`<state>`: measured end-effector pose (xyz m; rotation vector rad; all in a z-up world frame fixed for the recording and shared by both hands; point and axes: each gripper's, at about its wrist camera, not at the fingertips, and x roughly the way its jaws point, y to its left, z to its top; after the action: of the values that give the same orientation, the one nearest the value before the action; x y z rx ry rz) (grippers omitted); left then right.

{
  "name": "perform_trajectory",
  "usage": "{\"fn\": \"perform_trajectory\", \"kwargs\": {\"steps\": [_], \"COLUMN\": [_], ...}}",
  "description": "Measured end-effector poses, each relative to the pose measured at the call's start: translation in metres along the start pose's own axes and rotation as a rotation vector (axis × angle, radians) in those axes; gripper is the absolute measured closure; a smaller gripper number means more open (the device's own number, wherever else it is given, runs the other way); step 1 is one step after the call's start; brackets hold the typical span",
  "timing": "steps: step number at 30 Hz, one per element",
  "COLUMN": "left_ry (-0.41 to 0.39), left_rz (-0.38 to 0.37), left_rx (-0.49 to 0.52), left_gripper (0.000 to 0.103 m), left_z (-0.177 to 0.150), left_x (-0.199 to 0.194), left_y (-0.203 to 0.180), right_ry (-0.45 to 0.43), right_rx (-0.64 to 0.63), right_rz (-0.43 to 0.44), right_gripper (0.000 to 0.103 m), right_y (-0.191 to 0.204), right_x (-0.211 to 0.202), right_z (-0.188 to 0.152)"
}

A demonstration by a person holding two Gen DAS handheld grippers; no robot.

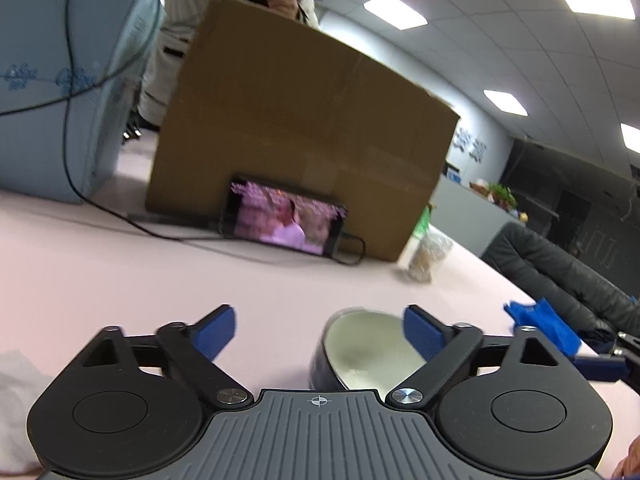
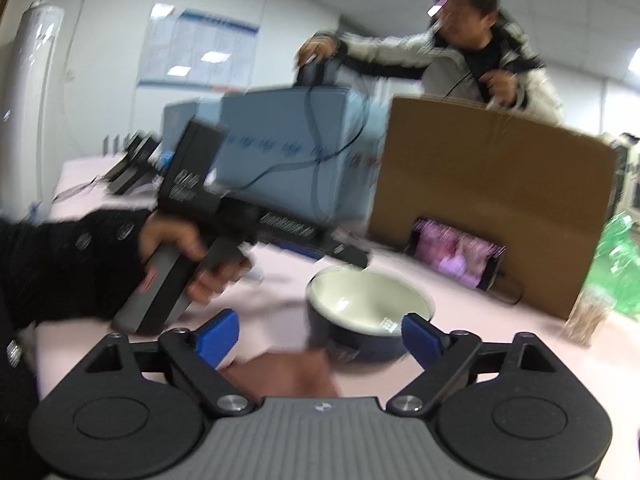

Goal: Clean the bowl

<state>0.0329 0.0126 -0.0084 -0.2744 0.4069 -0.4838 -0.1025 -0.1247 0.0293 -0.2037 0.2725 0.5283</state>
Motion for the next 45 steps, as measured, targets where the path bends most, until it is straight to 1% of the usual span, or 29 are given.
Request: {"fn": "perform_trajectory", "kwargs": {"steps": [3, 4, 6, 7, 11, 13, 16, 19, 20, 23, 26, 29, 32, 38, 41, 45], "left_ry": [-0.043, -0.061, -0.113, -0.134, -0.178, -0.200, -0.245, -0.264, -0.269, -0.278, -0.288, -0.294, -0.290, -0.319, -0.318, -0.306], "left_rz": [0.028, 0.044, 0.103, 0.126, 0.155, 0.173, 0.223, 0.262, 0.273, 0.304, 0.355, 0.392, 0.410, 0.444, 0.463, 0.476], "left_rx": [-0.010, -0.008, 0.009, 0.016, 0.030, 0.048, 0.095, 0.113, 0.117, 0.111, 0.116, 0.110, 0.117, 0.202, 0.242, 0.255], "left_gripper": [0.000, 0.000, 0.000, 0.000, 0.000, 0.000, 0.000, 0.000, 0.000, 0.000, 0.000, 0.000, 0.000, 0.000, 0.000, 0.000], "left_z": [0.004, 0.005, 0.007, 0.008, 0.013, 0.014, 0.014, 0.014, 0.015, 0.016, 0.016, 0.015, 0.014, 0.009, 0.008, 0.007], "left_x": [-0.004, -0.005, -0.008, -0.009, -0.013, -0.014, -0.016, -0.015, -0.015, -0.014, -0.013, -0.014, -0.012, -0.012, -0.010, -0.007], "left_y": [0.004, 0.006, 0.007, 0.008, 0.011, 0.011, 0.008, 0.008, 0.008, 0.011, 0.012, 0.013, 0.011, -0.003, -0.010, -0.013], "right_ry": [-0.058, -0.077, -0.112, -0.124, -0.201, -0.210, -0.215, -0.224, -0.230, -0.259, -0.274, -0.260, -0.259, -0.245, -0.225, -0.219], "right_rx": [0.031, 0.041, 0.063, 0.068, 0.134, 0.152, 0.170, 0.190, 0.198, 0.198, 0.255, 0.245, 0.248, 0.246, 0.246, 0.237], "right_rz": [-0.040, -0.054, -0.082, -0.091, -0.113, -0.131, -0.182, -0.224, -0.247, -0.360, -0.401, -0.474, -0.487, -0.498, -0.475, -0.473], "right_gripper": [0.006, 0.004, 0.000, 0.000, 0.000, 0.000, 0.000, 0.000, 0.000, 0.000, 0.000, 0.000, 0.000, 0.000, 0.000, 0.000], "right_y": [-0.010, -0.014, -0.021, -0.024, -0.045, -0.052, -0.064, -0.073, -0.077, -0.082, -0.093, -0.095, -0.095, -0.094, -0.094, -0.091], "right_x": [0.003, 0.004, 0.005, 0.005, 0.009, 0.013, 0.027, 0.038, 0.043, 0.054, 0.063, 0.069, 0.071, 0.077, 0.081, 0.079], "right_z": [0.001, 0.002, 0.002, 0.002, -0.002, -0.004, -0.009, -0.012, -0.014, -0.016, -0.021, -0.028, -0.028, -0.028, -0.027, -0.025]}}
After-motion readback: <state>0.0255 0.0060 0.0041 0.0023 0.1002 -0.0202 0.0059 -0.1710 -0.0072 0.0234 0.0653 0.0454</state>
